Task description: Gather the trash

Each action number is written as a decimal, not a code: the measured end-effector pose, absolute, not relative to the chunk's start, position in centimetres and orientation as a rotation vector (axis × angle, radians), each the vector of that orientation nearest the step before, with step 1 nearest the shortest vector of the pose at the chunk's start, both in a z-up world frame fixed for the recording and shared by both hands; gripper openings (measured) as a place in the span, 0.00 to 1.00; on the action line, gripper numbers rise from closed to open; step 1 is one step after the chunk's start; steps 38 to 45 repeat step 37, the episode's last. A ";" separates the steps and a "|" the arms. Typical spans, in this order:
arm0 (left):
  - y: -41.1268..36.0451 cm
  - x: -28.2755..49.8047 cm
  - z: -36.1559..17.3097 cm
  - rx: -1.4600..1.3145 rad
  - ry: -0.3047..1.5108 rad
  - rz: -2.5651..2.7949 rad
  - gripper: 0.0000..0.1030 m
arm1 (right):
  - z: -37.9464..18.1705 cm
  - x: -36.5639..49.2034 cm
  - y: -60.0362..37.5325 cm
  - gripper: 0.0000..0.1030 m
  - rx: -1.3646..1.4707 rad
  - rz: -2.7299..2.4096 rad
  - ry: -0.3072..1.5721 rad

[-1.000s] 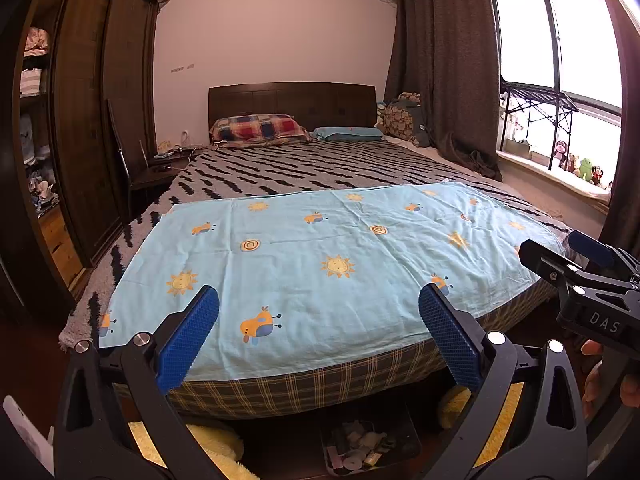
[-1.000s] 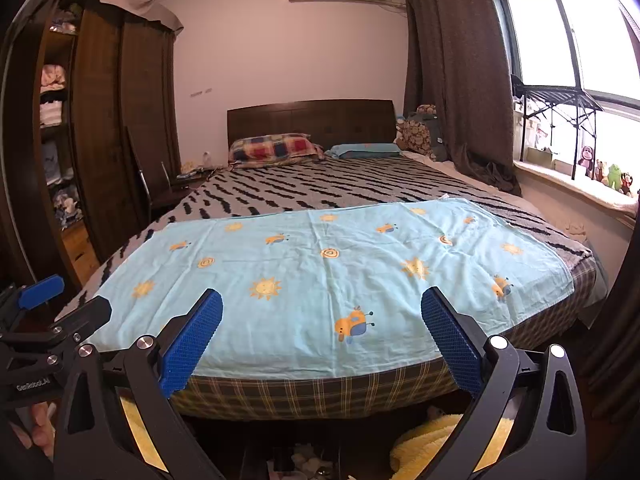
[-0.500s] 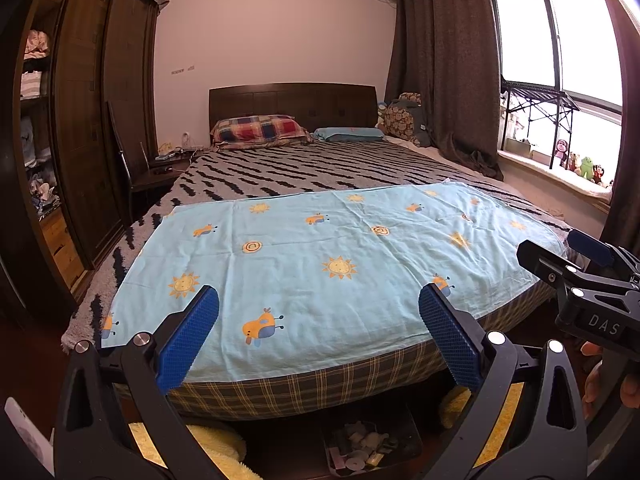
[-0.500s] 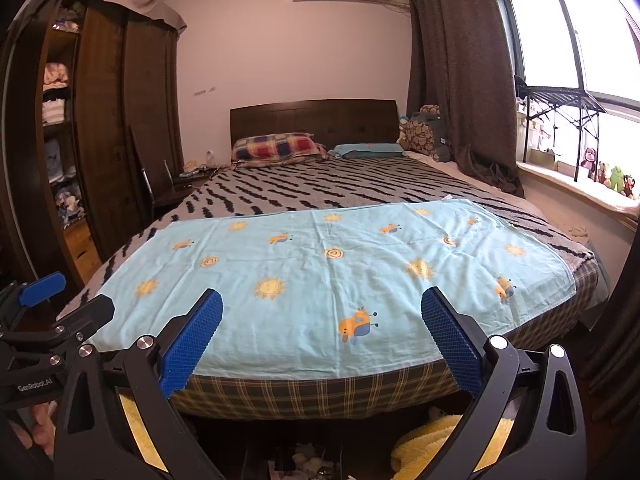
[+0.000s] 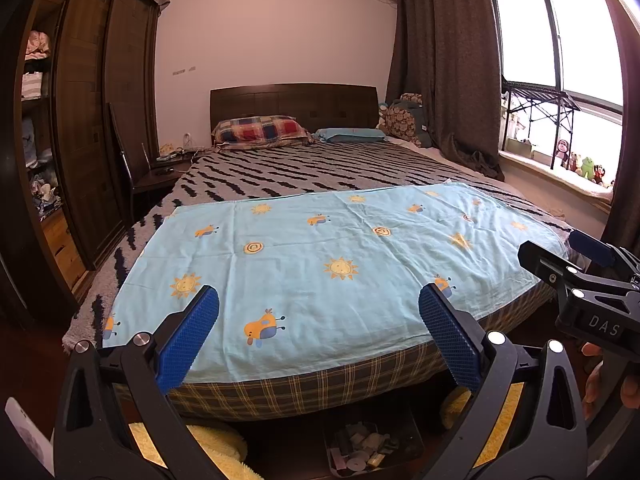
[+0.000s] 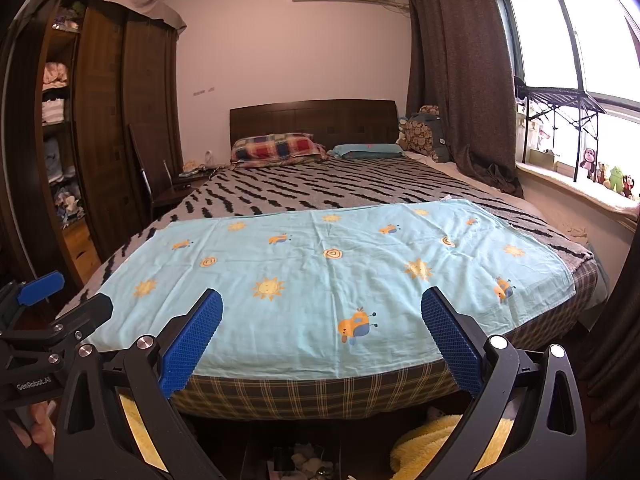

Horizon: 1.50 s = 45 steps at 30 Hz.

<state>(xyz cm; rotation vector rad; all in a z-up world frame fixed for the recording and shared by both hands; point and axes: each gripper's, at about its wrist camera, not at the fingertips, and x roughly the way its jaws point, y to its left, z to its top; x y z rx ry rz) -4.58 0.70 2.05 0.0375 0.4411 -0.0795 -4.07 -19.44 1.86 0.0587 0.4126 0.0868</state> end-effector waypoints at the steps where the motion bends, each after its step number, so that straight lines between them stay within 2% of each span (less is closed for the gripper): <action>1: 0.7 -4.6 2.1 0.038 0.440 -0.079 0.92 | 1.9 -4.1 -19.4 0.97 0.058 0.087 0.412; 45: 0.4 -4.4 1.9 0.055 0.423 -0.060 0.92 | 1.6 -3.8 -19.7 0.97 0.061 0.084 0.427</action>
